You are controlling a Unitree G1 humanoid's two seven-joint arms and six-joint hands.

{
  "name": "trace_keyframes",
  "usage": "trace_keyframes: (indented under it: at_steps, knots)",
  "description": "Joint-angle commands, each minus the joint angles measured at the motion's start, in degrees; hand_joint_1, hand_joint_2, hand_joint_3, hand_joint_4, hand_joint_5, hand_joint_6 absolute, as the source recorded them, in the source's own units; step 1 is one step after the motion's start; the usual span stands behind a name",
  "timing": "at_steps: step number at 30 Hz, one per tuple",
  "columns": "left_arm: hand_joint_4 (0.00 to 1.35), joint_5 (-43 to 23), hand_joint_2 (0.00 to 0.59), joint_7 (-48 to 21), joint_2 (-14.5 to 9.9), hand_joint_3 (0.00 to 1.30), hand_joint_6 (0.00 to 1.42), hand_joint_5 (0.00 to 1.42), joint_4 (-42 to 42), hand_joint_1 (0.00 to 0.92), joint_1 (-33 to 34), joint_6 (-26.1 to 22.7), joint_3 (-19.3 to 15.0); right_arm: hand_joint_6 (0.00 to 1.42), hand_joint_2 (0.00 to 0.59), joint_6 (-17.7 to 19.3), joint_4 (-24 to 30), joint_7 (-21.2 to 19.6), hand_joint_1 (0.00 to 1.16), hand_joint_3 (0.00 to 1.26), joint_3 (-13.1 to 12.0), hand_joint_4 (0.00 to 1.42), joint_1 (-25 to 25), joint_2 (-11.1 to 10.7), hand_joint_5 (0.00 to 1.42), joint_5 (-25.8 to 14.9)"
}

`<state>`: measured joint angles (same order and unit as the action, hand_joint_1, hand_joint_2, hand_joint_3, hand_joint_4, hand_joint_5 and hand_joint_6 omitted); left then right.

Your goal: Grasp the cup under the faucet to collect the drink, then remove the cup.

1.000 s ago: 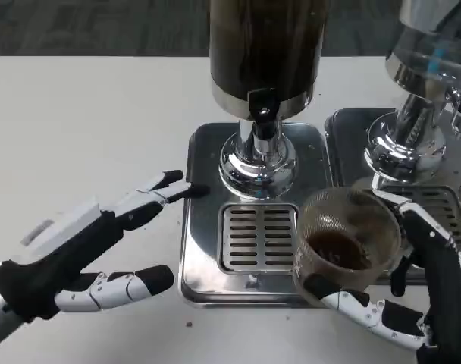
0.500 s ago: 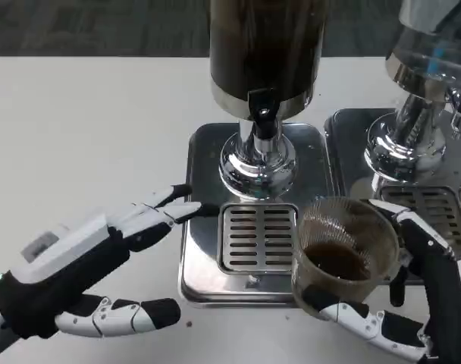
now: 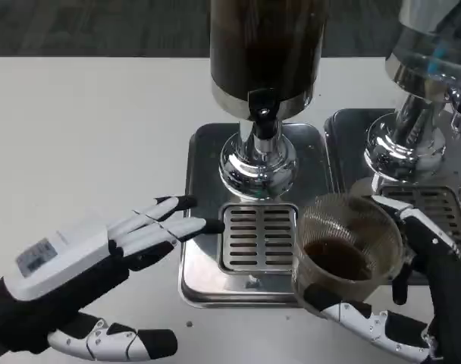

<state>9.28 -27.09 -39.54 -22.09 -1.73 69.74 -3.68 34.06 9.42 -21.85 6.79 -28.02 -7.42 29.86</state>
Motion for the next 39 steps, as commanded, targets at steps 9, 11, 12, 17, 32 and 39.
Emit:
trace_keyframes:
  at_steps: [9,11,12,17,32,39]
  knots:
    - [0.0,-0.2,0.147,1.7,-2.2,0.11,0.0,0.0,-0.6,0.0,0.3,2.4,1.0,1.29,0.189,2.7,1.9,-0.1,0.8,0.68,-0.9,0.79,0.0,0.4,0.95,-1.1]
    - [0.0,-0.3,0.147,1.7,-2.3,0.11,0.0,0.0,-0.7,0.0,0.4,2.5,1.2,1.29,0.189,2.8,1.7,-0.1,0.8,0.68,-1.0,0.79,0.1,0.4,0.95,-1.1]
    - [0.0,-0.3,0.146,1.8,-2.3,0.11,0.0,0.0,-0.7,0.0,0.4,2.6,1.2,1.29,0.189,2.8,1.7,-0.1,0.8,0.68,-1.1,0.79,0.1,0.4,0.96,-1.1]
    - [0.0,-0.5,0.146,2.0,-2.4,0.11,0.0,0.0,-0.8,0.0,0.4,2.8,1.5,1.29,0.189,3.0,1.7,0.0,0.8,0.68,-1.3,0.79,0.2,0.3,0.96,-1.2]
    - [0.0,-1.2,0.146,2.7,-2.7,0.11,0.0,0.0,-0.7,0.0,0.2,2.1,2.4,1.3,0.189,2.9,2.2,0.8,0.8,0.7,-1.9,0.81,-0.1,0.6,0.97,-1.4]
    - [0.0,-1.7,0.146,2.8,-2.8,0.11,0.0,0.0,-0.7,0.0,0.2,1.7,2.7,1.3,0.189,3.0,2.2,0.9,0.8,0.7,-1.9,0.81,-0.2,0.7,0.97,-1.6]
